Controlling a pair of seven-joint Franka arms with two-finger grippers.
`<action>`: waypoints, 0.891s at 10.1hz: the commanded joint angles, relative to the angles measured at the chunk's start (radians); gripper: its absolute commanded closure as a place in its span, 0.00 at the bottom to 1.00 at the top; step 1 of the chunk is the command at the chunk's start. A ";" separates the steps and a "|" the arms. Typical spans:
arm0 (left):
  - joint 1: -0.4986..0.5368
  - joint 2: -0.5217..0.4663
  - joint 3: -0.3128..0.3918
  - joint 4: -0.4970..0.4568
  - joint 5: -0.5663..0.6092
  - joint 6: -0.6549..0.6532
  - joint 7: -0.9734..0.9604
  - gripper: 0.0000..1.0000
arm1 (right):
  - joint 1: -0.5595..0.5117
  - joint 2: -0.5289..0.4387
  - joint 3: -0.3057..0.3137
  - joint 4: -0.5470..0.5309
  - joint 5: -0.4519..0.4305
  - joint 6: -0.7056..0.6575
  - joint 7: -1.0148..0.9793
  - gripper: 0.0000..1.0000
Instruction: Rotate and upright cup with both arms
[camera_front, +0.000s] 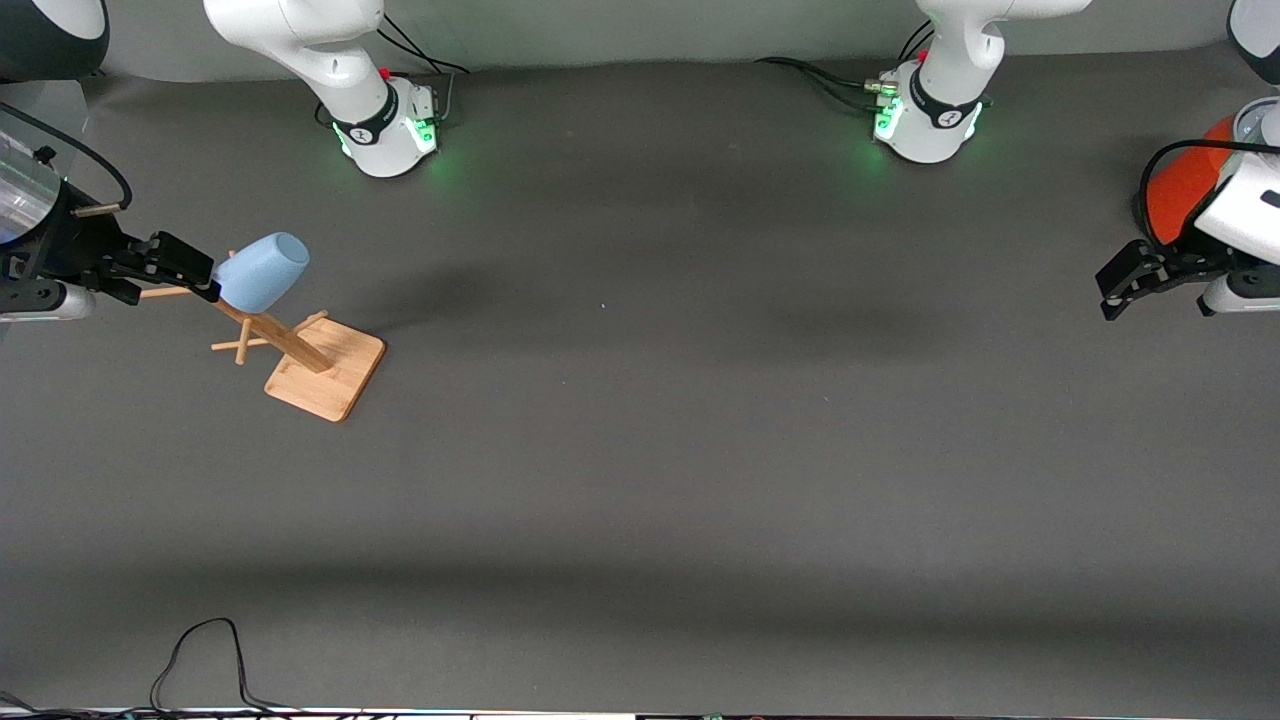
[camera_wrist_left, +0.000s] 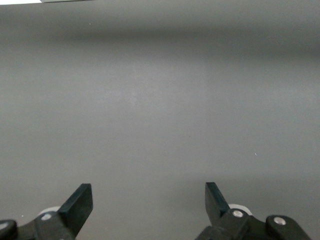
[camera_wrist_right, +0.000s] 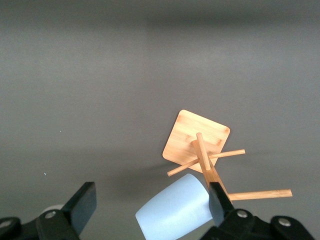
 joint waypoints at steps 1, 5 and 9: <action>-0.010 0.009 0.004 0.024 0.009 -0.026 -0.003 0.00 | -0.014 -0.007 0.010 0.003 0.011 -0.006 -0.016 0.00; -0.009 0.009 0.004 0.027 0.009 -0.025 -0.003 0.00 | -0.008 -0.010 0.013 -0.032 0.071 -0.058 0.350 0.00; -0.021 0.017 0.004 0.026 0.009 -0.026 -0.009 0.00 | -0.009 -0.036 -0.039 -0.155 0.148 -0.113 0.778 0.00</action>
